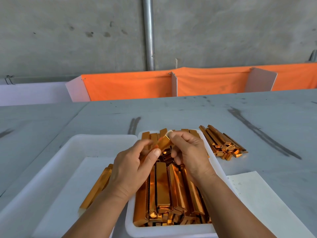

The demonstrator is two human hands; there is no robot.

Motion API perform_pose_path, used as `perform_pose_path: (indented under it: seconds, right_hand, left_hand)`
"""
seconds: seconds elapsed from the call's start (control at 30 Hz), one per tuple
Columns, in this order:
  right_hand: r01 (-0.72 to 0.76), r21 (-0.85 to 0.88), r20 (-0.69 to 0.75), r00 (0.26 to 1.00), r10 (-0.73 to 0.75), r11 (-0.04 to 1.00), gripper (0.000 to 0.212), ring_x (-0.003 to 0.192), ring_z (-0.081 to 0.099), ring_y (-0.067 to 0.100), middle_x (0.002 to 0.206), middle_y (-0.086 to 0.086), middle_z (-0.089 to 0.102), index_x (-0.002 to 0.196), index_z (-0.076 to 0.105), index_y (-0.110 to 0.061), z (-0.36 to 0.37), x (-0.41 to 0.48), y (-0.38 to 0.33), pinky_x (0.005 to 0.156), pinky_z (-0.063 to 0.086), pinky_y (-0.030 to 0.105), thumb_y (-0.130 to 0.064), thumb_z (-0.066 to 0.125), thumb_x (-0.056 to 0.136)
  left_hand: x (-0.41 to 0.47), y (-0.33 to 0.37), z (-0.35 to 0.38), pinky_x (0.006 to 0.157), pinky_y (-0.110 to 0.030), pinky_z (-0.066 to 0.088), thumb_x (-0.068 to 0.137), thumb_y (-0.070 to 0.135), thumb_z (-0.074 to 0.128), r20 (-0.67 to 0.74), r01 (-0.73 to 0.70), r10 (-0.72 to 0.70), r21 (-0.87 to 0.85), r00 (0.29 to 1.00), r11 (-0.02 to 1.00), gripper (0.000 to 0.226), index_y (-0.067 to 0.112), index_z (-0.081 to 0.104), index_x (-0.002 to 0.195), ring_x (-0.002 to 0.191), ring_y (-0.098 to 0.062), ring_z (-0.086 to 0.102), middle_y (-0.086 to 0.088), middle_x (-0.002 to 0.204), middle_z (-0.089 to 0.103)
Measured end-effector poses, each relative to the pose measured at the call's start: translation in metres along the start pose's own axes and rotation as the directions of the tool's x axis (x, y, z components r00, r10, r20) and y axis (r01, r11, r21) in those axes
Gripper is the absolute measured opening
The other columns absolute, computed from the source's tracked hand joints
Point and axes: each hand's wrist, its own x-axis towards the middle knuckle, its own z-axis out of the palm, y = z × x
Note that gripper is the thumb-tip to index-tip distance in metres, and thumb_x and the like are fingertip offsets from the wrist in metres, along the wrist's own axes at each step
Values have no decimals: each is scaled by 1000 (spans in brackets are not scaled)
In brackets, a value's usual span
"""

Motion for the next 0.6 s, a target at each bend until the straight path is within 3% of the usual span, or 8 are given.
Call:
perform_pose_path:
  seconds: [0.07,0.13,0.23,0.3,0.47,0.53,0.6]
  right_hand:
    - [-8,-3,-49,999,8,1000,21,40,39,16,54,8,55,82,74,-16,0,1,1,44,39,23,-28,63,95]
    - [-15,5,-66,998,15,1000,20,38,39,15,53,8,55,82,72,-15,0,1,1,42,39,24,-27,64,96]
    - [-35,-19,-94,995,33,999,23,37,39,13,52,8,54,84,69,-9,0,1,2,39,35,22,-28,64,95]
    - [-45,-43,-144,989,39,998,23,37,41,9,51,6,54,83,68,-8,0,2,4,38,35,19,-28,65,95]
    - [-22,-127,-157,988,2,992,23,40,46,7,56,3,59,79,67,-12,1,2,6,39,36,17,-28,64,95]
    - [-7,-146,-135,991,-13,989,22,41,47,7,61,7,63,79,67,-12,2,1,6,40,37,17,-28,65,94]
    - [4,-150,-111,994,-21,989,21,42,48,8,68,11,67,79,68,-13,3,1,6,42,39,18,-28,65,93]
  left_hand:
    - [2,2,0,71,-17,50,79,72,44,-53,-38,44,116,998,992,61,33,56,124,82,3,61,25,93,63]
    - [2,4,1,72,-21,48,75,71,54,-34,-85,96,251,995,964,70,28,52,130,86,-5,61,16,101,63]
    - [3,3,5,71,-32,51,72,65,67,-14,-160,191,493,981,855,68,21,58,123,83,-16,64,5,94,68]
    - [3,2,6,75,-39,51,75,59,65,-23,-173,234,604,972,778,58,17,64,116,83,-21,64,1,90,70]
    - [2,2,6,77,-43,50,82,50,60,-28,-128,192,648,981,750,52,14,62,120,87,-24,62,-3,91,70]
    - [2,5,7,72,-40,51,82,52,61,-10,-128,174,636,985,761,55,14,61,122,84,-23,63,-3,90,70]
    - [1,7,8,63,-33,51,86,57,48,10,-112,131,588,991,801,56,14,61,120,79,-19,63,-1,89,69]
